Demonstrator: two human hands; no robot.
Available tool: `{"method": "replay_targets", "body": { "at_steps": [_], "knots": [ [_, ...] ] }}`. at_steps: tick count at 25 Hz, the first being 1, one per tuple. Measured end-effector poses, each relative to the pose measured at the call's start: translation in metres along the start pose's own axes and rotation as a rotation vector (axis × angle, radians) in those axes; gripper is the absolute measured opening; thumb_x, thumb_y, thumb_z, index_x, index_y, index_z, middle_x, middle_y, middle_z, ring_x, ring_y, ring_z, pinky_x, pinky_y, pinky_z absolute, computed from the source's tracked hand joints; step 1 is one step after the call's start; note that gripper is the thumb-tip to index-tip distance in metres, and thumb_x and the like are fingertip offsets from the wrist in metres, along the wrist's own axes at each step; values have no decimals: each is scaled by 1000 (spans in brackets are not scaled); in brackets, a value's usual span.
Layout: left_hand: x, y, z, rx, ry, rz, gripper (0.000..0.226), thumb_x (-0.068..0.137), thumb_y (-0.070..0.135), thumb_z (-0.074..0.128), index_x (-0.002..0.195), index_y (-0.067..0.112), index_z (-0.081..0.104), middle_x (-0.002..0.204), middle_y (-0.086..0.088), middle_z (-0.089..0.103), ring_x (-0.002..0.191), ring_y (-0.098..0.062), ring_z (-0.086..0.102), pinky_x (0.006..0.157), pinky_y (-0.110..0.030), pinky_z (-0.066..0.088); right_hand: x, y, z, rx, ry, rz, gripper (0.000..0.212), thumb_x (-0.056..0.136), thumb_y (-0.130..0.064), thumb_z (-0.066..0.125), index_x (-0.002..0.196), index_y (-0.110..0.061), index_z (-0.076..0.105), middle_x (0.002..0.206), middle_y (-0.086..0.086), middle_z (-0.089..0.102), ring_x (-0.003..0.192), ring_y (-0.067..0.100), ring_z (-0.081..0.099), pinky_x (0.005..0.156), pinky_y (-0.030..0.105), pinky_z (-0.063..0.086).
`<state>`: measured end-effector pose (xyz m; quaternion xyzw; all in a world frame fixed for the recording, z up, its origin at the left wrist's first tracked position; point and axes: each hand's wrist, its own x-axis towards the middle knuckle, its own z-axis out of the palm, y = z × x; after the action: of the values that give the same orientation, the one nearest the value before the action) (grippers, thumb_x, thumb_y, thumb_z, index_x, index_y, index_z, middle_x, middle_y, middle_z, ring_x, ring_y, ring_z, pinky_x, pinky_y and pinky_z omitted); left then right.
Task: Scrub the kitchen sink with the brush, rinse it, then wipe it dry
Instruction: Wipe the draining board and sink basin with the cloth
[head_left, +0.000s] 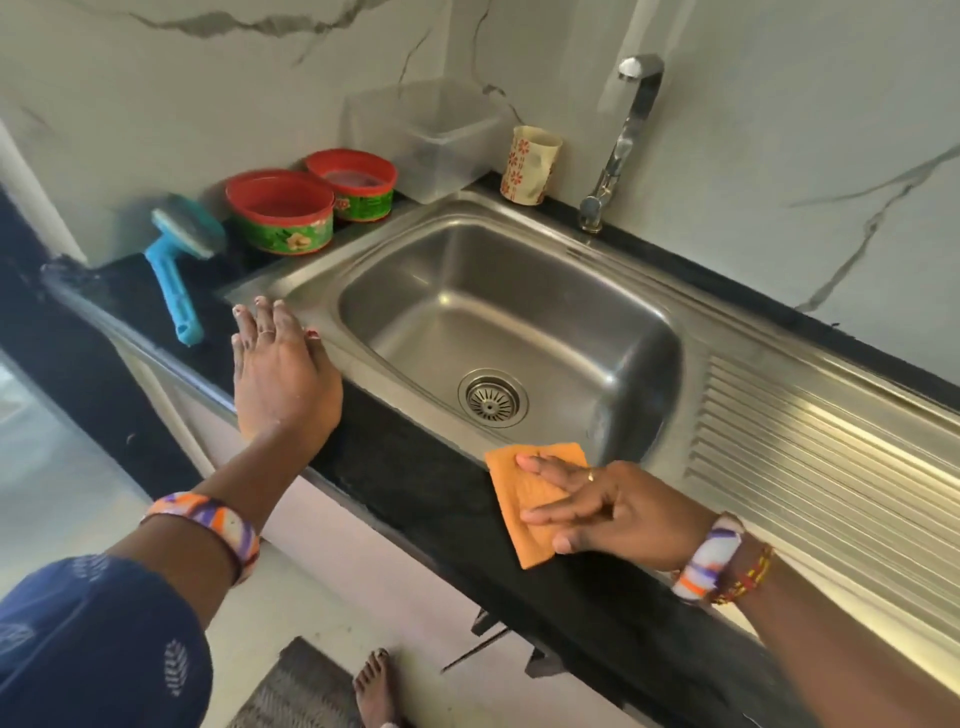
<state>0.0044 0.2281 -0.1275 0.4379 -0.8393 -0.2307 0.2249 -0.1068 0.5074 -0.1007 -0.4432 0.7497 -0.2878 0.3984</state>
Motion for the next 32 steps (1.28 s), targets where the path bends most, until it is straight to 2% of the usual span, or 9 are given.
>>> {"method": "replay_targets", "body": {
  "at_steps": [3,7,11,14,18,22,27,29,32],
  "knots": [
    [-1,0,-1,-16,-23,-24,47,99,9,32,145,-1,30,155,-15,21,146,-27,10,121,-37,11,45,-21,3,3,-44,-39,41,80,3,67,106,-29,66,140,-21,32,123,-26,25,103,-1,18],
    [2,-1,-1,-8,-3,-50,58,90,-4,38,147,0,26,155,-14,21,146,-23,11,120,-32,8,115,-50,8,-59,-3,-139,40,80,5,66,118,-7,62,150,3,32,138,2,25,112,13,18],
    [2,1,-2,-70,35,-130,61,88,-6,36,147,1,24,156,-13,20,146,-23,13,119,-31,12,185,-80,19,3,78,-139,38,82,8,62,120,0,62,147,8,39,135,11,37,98,5,22],
    [-1,1,-3,-43,23,-111,60,90,-4,39,148,2,24,156,-13,20,146,-24,13,120,-33,12,205,-85,9,164,207,-120,38,82,17,54,117,4,63,130,13,57,120,14,53,85,2,39],
    [1,-2,-3,43,-28,-65,58,91,2,41,147,0,25,154,-15,24,145,-25,15,120,-33,11,151,-76,-27,213,313,-52,46,80,16,59,121,-6,60,104,5,64,73,-7,61,67,2,47],
    [-2,-2,-5,98,-54,-37,52,92,6,43,143,-1,33,150,-17,32,142,-28,22,120,-37,16,58,-58,-48,-43,176,58,63,77,8,67,126,-28,51,113,-9,62,97,4,62,86,19,51],
    [-3,-2,-9,76,-68,-14,47,92,5,44,137,-3,40,146,-18,37,140,-29,28,118,-39,20,-5,-27,-22,-305,423,181,42,76,-20,76,116,-29,65,112,-13,66,83,-12,56,68,2,43],
    [-4,-1,-10,66,-72,-15,44,91,4,43,135,-4,42,143,-19,40,137,-31,31,116,-40,24,-9,-18,-10,-250,296,159,44,75,-34,76,117,-35,63,120,-15,64,98,-10,59,86,9,45],
    [-4,-1,-10,70,-70,-18,42,91,3,42,132,-5,44,141,-20,42,135,-33,34,114,-42,26,0,-12,1,-185,183,118,50,85,-30,66,133,-29,50,135,-26,38,131,-6,34,111,18,25]
  ]
}}
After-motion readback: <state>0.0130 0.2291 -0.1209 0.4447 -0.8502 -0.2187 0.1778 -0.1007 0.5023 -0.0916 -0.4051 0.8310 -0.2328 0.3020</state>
